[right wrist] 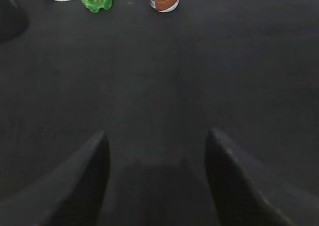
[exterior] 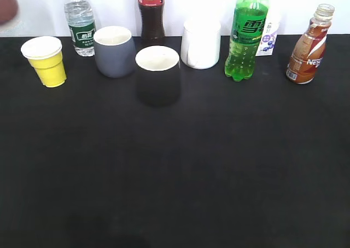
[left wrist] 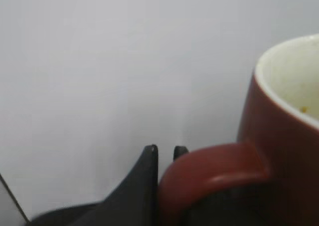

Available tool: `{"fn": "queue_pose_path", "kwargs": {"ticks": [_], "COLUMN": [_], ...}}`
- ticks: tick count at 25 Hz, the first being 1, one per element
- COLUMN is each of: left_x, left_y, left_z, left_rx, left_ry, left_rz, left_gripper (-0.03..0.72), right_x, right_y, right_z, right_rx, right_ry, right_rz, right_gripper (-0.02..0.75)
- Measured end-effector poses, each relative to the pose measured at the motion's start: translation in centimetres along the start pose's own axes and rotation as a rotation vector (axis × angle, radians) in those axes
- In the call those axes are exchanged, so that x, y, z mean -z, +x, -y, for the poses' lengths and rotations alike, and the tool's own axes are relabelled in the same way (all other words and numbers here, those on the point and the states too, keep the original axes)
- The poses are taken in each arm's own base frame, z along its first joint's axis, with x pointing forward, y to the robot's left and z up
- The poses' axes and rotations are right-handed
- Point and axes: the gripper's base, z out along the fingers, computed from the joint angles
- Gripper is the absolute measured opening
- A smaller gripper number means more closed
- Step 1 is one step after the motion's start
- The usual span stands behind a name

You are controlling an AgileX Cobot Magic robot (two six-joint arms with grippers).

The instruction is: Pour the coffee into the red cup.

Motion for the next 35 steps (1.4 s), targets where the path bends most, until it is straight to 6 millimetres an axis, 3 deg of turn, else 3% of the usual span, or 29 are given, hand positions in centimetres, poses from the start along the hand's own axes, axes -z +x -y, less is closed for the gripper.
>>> {"fn": "queue_pose_path", "kwargs": {"ticks": [3,6,9,13,17,21,23,31,35], "left_x": [5.0,9.5,12.7,14.7,16.8,17.2,17.2,17.3,17.3], "left_y": [-3.4,-4.8,-4.5,-2.5,-0.7,-0.3,-0.3,-0.2,-0.2], "left_z": [1.3,4.8,9.6,14.7,18.4,18.8,18.8,18.8,18.8], "left_rx": [-0.022,-0.035,-0.021,-0.012,-0.033,-0.034,-0.034,-0.033,-0.032], "left_ry": [-0.007,0.06,0.211,0.411,0.586,0.607,0.607,0.607,0.607], "left_rz": [0.058,0.099,0.11,0.038,-0.011,-0.026,-0.025,-0.027,-0.027], "left_gripper": [0.062,0.061,0.06,0.06,0.06,0.06,0.06,0.06,0.06], "right_x": [0.0,0.0,0.0,0.1,-1.6,-5.8,-8.7,-20.7,-26.8], "right_y": [0.0,0.0,0.0,-0.2,-4.2,-8.3,-8.8,-7.2,-4.8], "right_z": [0.0,0.0,0.0,-0.1,-0.2,0.5,1.1,3.1,2.7], "right_rx": [0.0,0.0,0.0,-0.003,0.03,0.004,-0.008,0.019,0.054], "right_ry": [0.0,0.0,-0.001,-0.007,-0.025,0.018,0.047,0.14,0.026], "right_rz": [0.0,0.0,0.0,0.014,0.175,0.309,0.339,0.284,0.338], "right_gripper": [0.48,0.48,0.48,0.48,0.48,0.48,0.48,0.48,0.48]}}
